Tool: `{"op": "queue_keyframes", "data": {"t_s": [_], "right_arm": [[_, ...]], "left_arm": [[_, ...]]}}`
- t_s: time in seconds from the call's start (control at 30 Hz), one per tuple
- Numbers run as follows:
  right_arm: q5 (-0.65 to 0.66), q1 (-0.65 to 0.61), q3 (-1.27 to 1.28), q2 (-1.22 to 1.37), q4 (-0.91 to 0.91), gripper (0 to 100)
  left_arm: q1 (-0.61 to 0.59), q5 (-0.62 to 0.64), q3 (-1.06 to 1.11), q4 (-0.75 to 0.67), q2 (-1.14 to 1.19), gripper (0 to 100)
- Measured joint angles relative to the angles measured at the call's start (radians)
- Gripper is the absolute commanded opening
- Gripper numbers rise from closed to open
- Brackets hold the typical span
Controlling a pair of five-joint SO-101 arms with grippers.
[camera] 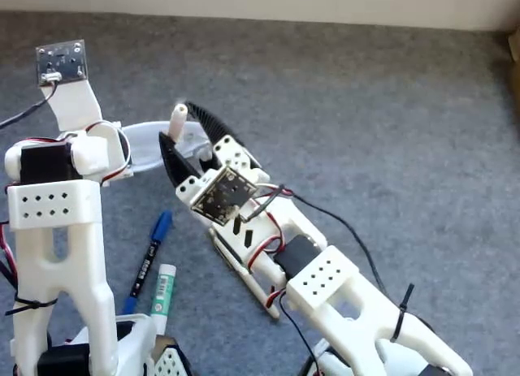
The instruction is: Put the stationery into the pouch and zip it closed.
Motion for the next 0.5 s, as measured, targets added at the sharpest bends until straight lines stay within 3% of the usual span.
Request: {"op": "queue_keyframes", "data": {"t_s": [0.33, 0.5], "right_arm": [[0.000, 0.000, 0.000, -0.069, 0.023, 18.0], [-0.002, 0.000, 0.000, -0.224, 0.252, 18.0]], "left_arm": [[0.000, 0.000, 0.000, 0.000, 0.000, 1], [0.000, 0.000, 0.000, 0.000, 0.000, 1]]}}
